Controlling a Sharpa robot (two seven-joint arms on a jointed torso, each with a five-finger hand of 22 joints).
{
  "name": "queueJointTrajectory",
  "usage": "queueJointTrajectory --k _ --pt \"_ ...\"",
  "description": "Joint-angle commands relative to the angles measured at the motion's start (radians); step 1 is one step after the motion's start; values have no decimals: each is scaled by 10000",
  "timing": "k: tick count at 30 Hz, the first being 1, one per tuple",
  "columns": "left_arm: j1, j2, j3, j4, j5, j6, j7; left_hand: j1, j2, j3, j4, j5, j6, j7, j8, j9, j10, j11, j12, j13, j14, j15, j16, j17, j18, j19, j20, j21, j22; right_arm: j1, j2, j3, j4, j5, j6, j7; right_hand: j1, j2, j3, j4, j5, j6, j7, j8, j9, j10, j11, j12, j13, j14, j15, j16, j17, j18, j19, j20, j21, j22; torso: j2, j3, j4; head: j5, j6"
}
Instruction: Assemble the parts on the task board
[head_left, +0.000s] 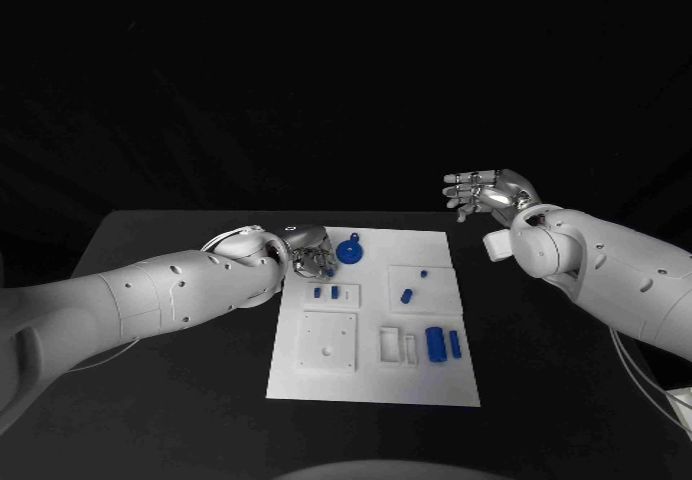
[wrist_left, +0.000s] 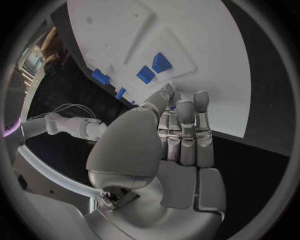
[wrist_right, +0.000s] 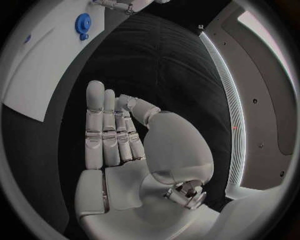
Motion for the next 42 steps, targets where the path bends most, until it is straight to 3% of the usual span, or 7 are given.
queueJointTrajectory --k 1,12,29,42 --pt "-16 49 -6 21 -28 130 -5 18 95 60 -7 64 105 5 71 604 0 -6 -15 -8 50 -6 -47 13 115 -4 -3 2 199 -2 7 4 14 -39 137 105 -106 -25 -46 5 44 6 12 25 4 -14 -27 34 -15 61 -16 -56 12 464 32 -63 -35 7 3 4 4 -10 -2" --pt "-15 75 -5 12 -28 352 -124 18 141 38 -4 57 50 21 73 610 -62 15 -13 -6 14 12 -46 20 117 -34 15 -14 201 -2 13 4 4 -39 160 99 -106 -25 -46 5 44 6 12 25 4 -14 -27 34 -15 61 -16 -56 12 464 32 -63 -35 7 3 -3 15 -38 -13" --pt "-13 92 -5 -6 -339 1399 -560 43 183 26 -34 42 54 8 74 634 -24 13 -12 -3 -47 18 -29 29 119 -79 25 -24 206 -2 17 4 11 -39 212 87 -138 10 -81 13 49 -5 16 23 3 -28 -25 31 -16 55 -9 -62 16 460 43 -58 -83 13 -1 -7 10 -36 -33" --pt "-13 87 -5 -24 -159 1217 -306 72 289 -132 -10 -189 -79 52 66 677 -147 42 -12 -4 -100 45 -52 0 111 -101 48 -85 195 -3 4 4 66 -36 268 94 -138 14 -91 2 50 -9 15 25 4 -30 -24 31 -16 29 -2 -86 -1 455 14 -51 -124 14 -1 -11 18 -57 -47"
